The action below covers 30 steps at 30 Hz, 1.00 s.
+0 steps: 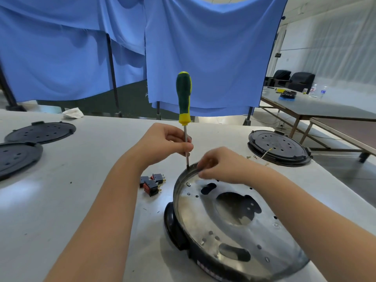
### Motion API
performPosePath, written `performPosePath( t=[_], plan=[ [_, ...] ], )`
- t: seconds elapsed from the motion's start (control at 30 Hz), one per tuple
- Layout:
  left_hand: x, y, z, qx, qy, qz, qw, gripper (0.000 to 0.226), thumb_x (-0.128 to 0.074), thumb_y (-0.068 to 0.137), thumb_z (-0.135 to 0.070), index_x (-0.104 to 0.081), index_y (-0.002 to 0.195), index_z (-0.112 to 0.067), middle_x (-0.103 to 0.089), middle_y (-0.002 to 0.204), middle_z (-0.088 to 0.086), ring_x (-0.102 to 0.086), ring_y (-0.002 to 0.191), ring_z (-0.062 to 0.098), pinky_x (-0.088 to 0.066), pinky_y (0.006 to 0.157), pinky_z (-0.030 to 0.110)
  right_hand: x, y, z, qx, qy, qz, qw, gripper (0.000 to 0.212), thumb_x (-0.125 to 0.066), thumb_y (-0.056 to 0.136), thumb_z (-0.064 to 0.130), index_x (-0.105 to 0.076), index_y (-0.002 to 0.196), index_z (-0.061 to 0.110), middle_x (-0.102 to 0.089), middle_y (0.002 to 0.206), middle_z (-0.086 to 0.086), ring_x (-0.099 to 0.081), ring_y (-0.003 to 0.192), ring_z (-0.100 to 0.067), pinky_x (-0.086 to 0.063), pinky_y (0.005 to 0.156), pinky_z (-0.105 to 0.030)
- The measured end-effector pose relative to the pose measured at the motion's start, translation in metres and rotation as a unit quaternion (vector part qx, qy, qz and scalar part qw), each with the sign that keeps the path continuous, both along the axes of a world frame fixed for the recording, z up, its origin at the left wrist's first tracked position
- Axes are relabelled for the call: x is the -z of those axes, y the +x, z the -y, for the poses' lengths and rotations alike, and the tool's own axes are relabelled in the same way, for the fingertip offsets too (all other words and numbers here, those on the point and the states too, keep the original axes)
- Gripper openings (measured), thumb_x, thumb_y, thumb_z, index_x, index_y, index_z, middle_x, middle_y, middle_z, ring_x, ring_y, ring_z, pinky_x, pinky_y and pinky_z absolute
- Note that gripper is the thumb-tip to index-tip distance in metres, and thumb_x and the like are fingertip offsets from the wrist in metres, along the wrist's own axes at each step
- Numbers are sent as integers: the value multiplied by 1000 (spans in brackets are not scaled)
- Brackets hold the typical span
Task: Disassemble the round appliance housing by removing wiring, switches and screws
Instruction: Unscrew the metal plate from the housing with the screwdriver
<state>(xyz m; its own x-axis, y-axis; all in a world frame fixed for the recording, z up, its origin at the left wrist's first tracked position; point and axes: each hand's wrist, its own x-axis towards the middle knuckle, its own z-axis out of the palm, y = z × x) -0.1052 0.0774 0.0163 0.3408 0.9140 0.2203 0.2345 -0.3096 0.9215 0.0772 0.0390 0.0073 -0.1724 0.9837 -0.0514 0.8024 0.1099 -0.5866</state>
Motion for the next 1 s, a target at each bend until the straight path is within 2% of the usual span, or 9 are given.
performPosePath(
  t=[0.17, 0.27, 0.37, 0.43, 0.5, 0.63, 0.8, 0.87, 1.0],
  plan=[
    [2, -3, -2, -28, 5, 29, 999, 5, -73, 81, -8, -71, 82, -13, -75, 70, 0, -73, 66, 14, -51, 59, 10, 8, -15, -2, -26, 3, 59, 998, 11, -73, 77, 34, -68, 77, 24, -65, 67, 11, -59, 51, 1, -37, 40, -8],
    [3, -3, -3, -38, -2, 41, 998, 5, -71, 83, -6, -70, 84, -11, -74, 66, -3, -71, 64, 10, -51, 57, 11, 8, -23, -4, -35, -3, 97, 995, 15, -74, 77, 35, -69, 78, 21, -65, 69, 7, -59, 54, -5, -39, 47, -16],
    [5, -2, -4, -45, -3, 39, 998, 4, -71, 83, -5, -70, 85, -9, -74, 73, 6, -71, 62, 11, -52, 57, 12, 9, -28, -4, -39, -6, 102, 994, 15, -74, 79, 31, -69, 79, 16, -65, 71, 2, -59, 52, -8, -45, 50, -20],
    [5, -1, -4, -44, -2, 35, 998, 4, -71, 83, -6, -70, 85, -10, -73, 76, 8, -71, 62, 13, -52, 58, 13, 8, -31, -3, -38, -12, 102, 994, 17, -72, 82, 28, -70, 84, 12, -70, 79, -5, -62, 57, -14, -56, 62, -28],
    [5, 0, -4, -38, -5, 32, 999, 5, -71, 83, -7, -70, 83, -12, -73, 77, 9, -71, 63, 13, -54, 59, 15, 7, -32, -3, -37, -17, 116, 992, 19, -69, 84, 27, -71, 87, 9, -71, 84, -9, -63, 64, -19, -57, 73, -33],
    [7, 4, -3, -24, -24, 24, 999, 8, -66, 88, -7, -67, 84, -13, -71, 80, 10, -71, 62, 12, -58, 59, 21, 9, -35, -3, -42, -21, 158, 986, 23, -63, 89, 28, -67, 92, 6, -63, 78, -8, -57, 71, -21, -49, 70, -31],
    [8, 7, -4, -15, -47, 19, 999, 11, -54, 95, -4, -62, 89, -9, -67, 82, 14, -68, 58, 16, -57, 54, 26, 14, -37, 0, -38, 0, 192, 981, 24, -53, 94, 31, -57, 94, 8, -59, 89, -10, -51, 76, -22, -42, 68, -31],
    [9, 9, -4, -11, -49, 14, 999, 11, -51, 96, -3, -60, 91, -8, -67, 82, 14, -67, 57, 17, -60, 57, 30, 12, -37, 1, -34, 5, 179, 983, 20, -53, 94, 30, -55, 89, 10, -57, 84, -7, -52, 75, -22, -44, 68, -31],
    [10, 12, -4, -4, -43, 0, 999, 11, -49, 97, -4, -58, 93, -8, -68, 80, 12, -66, 54, 14, -60, 59, 32, 1, -36, 1, -14, 31, 87, 996, 16, -60, 85, 22, -66, 85, 7, -67, 81, -7, -63, 74, -24, -55, 70, -35]
  ],
)
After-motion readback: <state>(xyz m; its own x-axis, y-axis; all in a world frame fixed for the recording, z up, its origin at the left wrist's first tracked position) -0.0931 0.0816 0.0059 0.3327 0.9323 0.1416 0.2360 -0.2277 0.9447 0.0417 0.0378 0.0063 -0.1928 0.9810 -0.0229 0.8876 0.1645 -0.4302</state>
